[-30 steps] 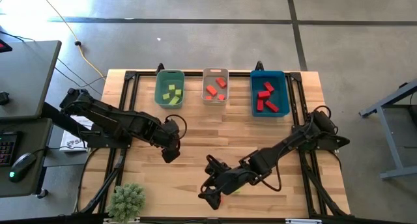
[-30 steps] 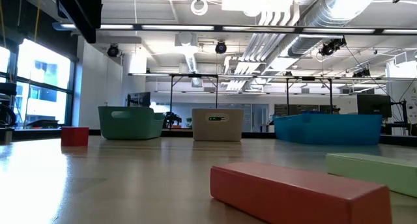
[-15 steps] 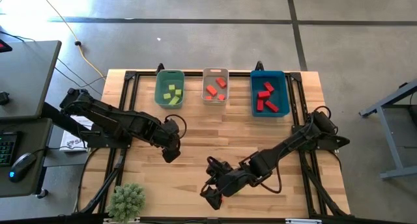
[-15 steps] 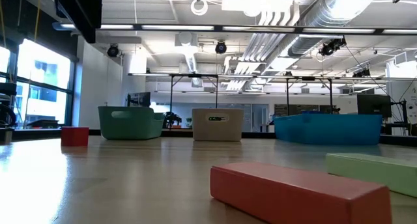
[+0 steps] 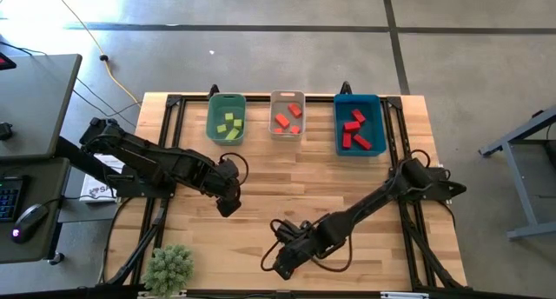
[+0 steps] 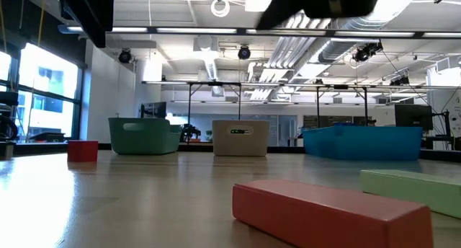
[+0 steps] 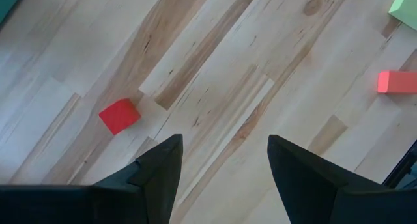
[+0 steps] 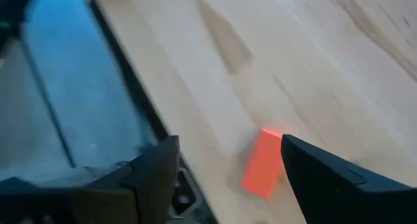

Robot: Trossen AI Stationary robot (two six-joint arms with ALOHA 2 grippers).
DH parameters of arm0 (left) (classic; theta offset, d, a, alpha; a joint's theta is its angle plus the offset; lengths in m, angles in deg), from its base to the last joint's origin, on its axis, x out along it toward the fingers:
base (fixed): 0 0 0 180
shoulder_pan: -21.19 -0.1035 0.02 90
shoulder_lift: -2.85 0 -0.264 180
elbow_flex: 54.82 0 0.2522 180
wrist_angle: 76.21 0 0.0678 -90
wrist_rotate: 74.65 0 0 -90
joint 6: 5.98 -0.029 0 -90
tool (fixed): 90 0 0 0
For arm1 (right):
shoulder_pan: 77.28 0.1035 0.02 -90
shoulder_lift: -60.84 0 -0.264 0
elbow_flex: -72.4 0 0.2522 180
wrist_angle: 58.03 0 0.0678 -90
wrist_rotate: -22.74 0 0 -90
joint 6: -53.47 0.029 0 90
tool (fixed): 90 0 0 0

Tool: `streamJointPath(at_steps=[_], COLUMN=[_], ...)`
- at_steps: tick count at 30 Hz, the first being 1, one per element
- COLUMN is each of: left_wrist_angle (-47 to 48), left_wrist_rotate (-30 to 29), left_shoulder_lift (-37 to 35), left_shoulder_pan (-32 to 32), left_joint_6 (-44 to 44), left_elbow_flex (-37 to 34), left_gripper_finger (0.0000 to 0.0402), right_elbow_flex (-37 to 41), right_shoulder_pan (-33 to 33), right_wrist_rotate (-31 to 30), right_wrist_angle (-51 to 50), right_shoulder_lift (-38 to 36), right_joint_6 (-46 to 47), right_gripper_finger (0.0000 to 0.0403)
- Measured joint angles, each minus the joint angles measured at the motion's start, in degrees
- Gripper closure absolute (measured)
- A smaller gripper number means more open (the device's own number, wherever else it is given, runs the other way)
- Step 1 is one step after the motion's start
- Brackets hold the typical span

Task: Sort & place blocks by color
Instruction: Put the orange block into the gray bin

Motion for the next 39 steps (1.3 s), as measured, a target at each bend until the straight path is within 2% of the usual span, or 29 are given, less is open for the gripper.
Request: streamJointPath(at_steps=[16, 32, 39], left_wrist_angle=[-0.3, -0.4, -0.6], left_wrist_rotate=[-1.2, -3.1, -3.2], left_shoulder_lift=[0.0, 0.0, 0.0], left_shoulder_pan=[-0.1, -0.2, -0.2], left_joint_6=[0.6, 2.1, 2.1], left_elbow_flex=[0.0, 0.0, 0.0], left_gripper_finger=[0.0188, 0.0188, 0.0188], right_elbow_flex=[0.0, 0.0, -0.5], right_shoulder_pan=[2.0, 3.0, 3.0], right_wrist_rotate=[1.4, 0.3, 0.1], right_wrist_angle=[-2.6, -0.2, -3.2], right_shoulder_lift=[7.2, 11.1, 13.1], right_joint_6=[7.0, 6.0, 10.3], right_gripper_finger=[0.0147, 0.0147, 0.0147])
